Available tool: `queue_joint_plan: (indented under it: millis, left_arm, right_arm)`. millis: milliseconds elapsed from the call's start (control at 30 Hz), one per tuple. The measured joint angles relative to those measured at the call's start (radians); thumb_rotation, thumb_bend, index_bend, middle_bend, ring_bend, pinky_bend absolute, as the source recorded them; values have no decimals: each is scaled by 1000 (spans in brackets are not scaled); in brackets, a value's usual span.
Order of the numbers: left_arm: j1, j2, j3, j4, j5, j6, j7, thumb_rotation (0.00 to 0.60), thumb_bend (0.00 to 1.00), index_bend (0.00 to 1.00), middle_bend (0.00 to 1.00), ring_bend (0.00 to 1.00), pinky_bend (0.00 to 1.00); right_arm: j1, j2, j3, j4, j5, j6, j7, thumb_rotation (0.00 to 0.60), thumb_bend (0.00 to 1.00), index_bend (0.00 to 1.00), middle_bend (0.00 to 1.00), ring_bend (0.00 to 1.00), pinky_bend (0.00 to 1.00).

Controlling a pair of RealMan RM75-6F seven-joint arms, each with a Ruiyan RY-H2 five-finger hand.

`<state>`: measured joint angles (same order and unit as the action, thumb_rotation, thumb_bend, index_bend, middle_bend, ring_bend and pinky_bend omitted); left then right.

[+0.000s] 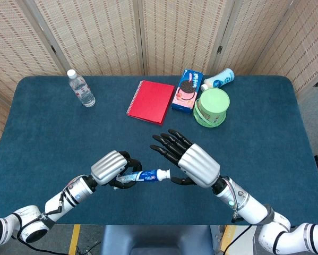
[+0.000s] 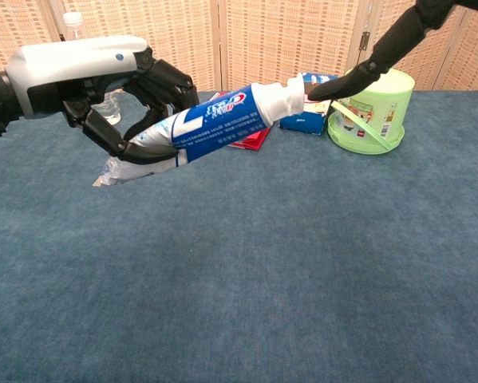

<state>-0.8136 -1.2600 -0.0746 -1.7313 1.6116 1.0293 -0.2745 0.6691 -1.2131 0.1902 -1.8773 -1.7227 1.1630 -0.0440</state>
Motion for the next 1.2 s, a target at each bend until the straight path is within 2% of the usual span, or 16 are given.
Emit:
queue_joint_plan:
  millis: [300,367,433,567,633,833,1200]
  left_arm:
    - [26,-9,2,32,3,46,-48,600,389,727,806,744,457]
    - [33,-10,7,43,10,58,-61,600,388,727,807,744,457]
    - [39,-12,9,50,16,68,-70,600,389,727,806,744,457]
    - [45,-21,8,59,23,86,-75,600,388,728,807,744,457]
    - [47,-26,8,64,27,91,-68,600,389,728,807,745,457]
    - [52,-39,5,68,25,99,-56,600,388,728,807,744,457]
    - [49,-50,-12,54,21,105,-58,600,389,728,807,744,456]
  right_arm:
    - [-26,35,-18,-23,-1,46,34,600,0,0,0,0,0]
    - [-34,46,-26,-30,0,50,46,575,0,0,0,0,0]
    - [-37,54,-33,-39,4,48,76,493,0,0,0,0,0]
    - [-35,62,-41,-48,8,43,151,216,0,0,0,0,0]
    - [-32,62,-45,-49,10,40,197,118,0,0,0,0,0]
    - [-18,58,-51,-49,23,23,286,33,0,0,0,0,0]
    - [27,0,-44,-4,46,-15,381,27,0,0,0,0,0]
